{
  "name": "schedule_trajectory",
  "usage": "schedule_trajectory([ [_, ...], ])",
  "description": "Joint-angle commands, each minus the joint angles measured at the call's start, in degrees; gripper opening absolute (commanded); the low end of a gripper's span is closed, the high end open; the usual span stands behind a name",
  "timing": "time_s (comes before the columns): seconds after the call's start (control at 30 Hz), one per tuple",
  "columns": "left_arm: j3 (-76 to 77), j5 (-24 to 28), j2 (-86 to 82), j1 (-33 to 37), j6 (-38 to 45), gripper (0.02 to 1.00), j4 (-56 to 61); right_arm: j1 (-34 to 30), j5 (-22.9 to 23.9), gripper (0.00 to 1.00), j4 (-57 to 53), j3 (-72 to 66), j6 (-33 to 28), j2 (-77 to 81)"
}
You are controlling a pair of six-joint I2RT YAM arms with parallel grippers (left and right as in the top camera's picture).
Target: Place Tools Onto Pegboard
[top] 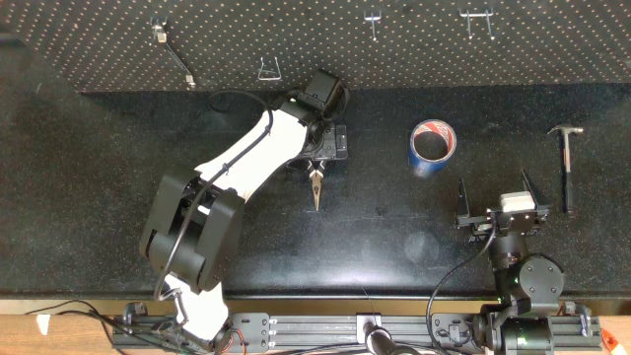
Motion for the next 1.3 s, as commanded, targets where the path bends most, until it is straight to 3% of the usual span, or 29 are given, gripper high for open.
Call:
schedule_trajectory([
  [0.03,1.36,-1.2,1.18,0.09,0.48,0.855,0.59,0.28,-0.68,0.978,-0.15,-0.24,-0.61,-0.42],
  [0.23,1.36,-1.2,1.18,0.09,0.46,0.614,0.59,0.28,-0.68,0.978,-0.15,-0.24,-0.61,-0.42],
  [0.53,1.36,-0.96,1.18,0.09,0.26,0.524,0.59,0.28,-0.68,0.978,-0.15,-0.24,-0.61,-0.42],
  [0.67,1.36,-0.98,1.18,0.09,0.26,0.441,0.59,0.28,-0.68,0.976,-0.15,-0.24,-0.61,-0.42],
  [0.77,1.36,-0.98,1.18,0.09,0.26,0.312,0.59,0.28,-0.68,0.978,-0.15,-0.24,-0.61,-0.42],
  [0.83,1.36,-1.01,1.18,0.09,0.28,0.082,0.59,0.28,-0.68,0.978,-0.15,-0.24,-0.61,-0.42],
  [0.87,1.36,-1.01,1.16,0.09,0.28,0.027,0.59,0.28,-0.68,0.978,-0.15,-0.24,-0.61,-0.42],
  [1.07,1.33,-1.31,0.5,0.07,0.33,0.029,0.57,0.28,-0.68,0.978,-0.15,-0.24,-0.61,-0.42],
  [1.3,1.29,-7.5,-2.97,0.09,0.55,0.027,0.55,0.28,-0.68,0.978,-0.15,-0.24,-0.61,-0.42],
])
